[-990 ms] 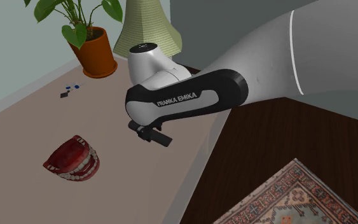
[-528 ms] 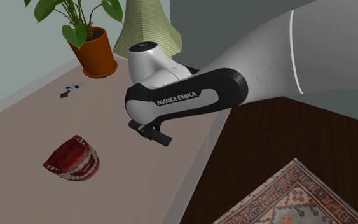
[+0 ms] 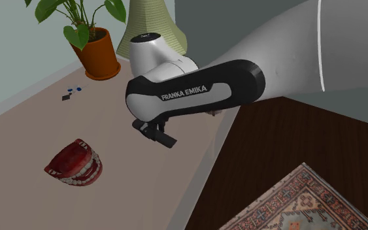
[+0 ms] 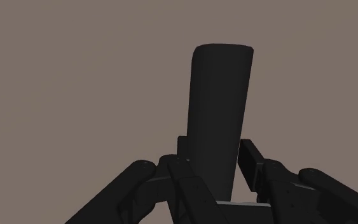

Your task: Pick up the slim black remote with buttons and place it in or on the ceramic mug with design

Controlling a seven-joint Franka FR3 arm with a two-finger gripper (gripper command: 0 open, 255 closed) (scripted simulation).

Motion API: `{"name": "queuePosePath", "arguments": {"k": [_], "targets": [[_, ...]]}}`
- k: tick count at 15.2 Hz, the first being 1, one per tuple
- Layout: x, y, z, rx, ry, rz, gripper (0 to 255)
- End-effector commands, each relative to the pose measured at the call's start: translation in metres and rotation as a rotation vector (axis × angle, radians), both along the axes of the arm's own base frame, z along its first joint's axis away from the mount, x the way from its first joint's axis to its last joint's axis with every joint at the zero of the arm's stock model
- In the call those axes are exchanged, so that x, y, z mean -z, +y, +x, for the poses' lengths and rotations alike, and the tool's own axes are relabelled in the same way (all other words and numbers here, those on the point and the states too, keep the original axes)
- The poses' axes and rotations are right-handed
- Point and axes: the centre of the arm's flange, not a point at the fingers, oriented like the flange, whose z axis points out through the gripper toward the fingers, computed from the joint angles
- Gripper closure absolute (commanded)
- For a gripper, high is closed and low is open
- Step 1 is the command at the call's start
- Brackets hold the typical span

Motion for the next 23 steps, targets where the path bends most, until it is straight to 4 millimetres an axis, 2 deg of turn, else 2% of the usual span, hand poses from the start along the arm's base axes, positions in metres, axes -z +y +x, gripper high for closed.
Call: {"name": "queuePosePath", "arguments": {"k": [1, 23], "targets": [[-0.010, 0.000, 0.001, 0.000, 0.000, 0.000, 255], [-0.127, 0.000, 0.001, 0.000, 0.000, 0.000, 255]]}}
